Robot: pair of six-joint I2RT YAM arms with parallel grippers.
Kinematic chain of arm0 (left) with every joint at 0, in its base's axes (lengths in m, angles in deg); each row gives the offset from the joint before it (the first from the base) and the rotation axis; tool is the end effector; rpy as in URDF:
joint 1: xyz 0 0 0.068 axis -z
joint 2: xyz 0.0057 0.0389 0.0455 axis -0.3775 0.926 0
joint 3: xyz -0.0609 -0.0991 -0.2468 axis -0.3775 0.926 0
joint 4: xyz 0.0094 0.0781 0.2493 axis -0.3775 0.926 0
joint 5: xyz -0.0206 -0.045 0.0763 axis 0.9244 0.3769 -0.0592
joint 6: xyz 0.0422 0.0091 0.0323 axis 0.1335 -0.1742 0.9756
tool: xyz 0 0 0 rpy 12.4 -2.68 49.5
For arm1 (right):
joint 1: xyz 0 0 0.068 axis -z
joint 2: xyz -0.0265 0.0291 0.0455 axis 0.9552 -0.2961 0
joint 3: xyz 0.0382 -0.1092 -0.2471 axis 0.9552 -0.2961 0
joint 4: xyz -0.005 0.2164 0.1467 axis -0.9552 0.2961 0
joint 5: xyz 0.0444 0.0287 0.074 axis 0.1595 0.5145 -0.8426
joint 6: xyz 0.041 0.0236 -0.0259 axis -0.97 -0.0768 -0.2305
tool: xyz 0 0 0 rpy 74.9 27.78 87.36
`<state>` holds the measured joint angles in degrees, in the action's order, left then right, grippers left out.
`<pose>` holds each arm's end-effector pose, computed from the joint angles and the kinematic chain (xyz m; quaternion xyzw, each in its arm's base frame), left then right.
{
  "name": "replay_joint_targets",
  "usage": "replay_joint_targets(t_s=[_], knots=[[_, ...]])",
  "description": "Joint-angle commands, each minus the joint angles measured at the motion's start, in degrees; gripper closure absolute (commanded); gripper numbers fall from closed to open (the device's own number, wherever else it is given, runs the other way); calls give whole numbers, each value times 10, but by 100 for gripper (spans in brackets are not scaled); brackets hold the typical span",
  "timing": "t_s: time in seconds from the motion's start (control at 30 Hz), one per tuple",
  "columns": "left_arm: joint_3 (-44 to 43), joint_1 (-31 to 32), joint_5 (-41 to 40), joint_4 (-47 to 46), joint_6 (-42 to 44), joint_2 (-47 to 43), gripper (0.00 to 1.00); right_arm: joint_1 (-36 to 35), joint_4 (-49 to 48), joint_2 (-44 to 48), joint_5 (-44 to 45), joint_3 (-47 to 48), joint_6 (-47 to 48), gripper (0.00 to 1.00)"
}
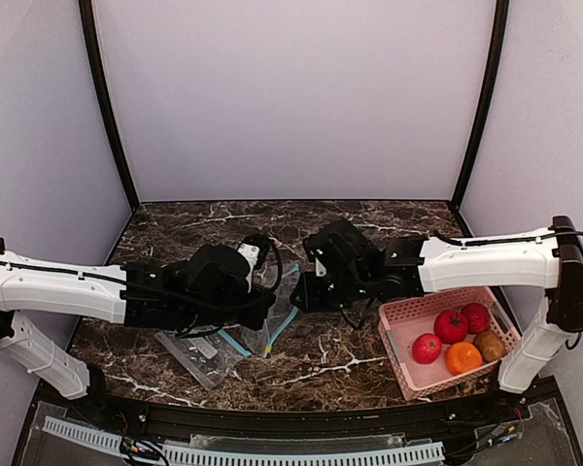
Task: Place the food in the zip-top bag and seal the zipper
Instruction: Open the zipper food storage bag.
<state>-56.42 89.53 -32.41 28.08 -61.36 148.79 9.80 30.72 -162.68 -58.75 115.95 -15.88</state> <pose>0.1303 -0.2805 0.2649 0.1749 0.8549 -0.2583 0.4146 0.1669 0.3193 0.2510 -0.1066 0.9162 0.2872 0.2583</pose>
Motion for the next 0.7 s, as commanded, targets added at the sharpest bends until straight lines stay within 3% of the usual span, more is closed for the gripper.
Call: replay_joint_targets(t_s=[0.0,0.4,0.67], knots=[[21,8,16,-42,2,-23,99,-1,17,-27,29,29,-9,70],[54,10,20,-70,-28,-40,99,-5,-104,-24,-47,-6,-16,48],[71,10,13,-86,-34,-56,99,-21,-50,-61,2,13,-27,42]])
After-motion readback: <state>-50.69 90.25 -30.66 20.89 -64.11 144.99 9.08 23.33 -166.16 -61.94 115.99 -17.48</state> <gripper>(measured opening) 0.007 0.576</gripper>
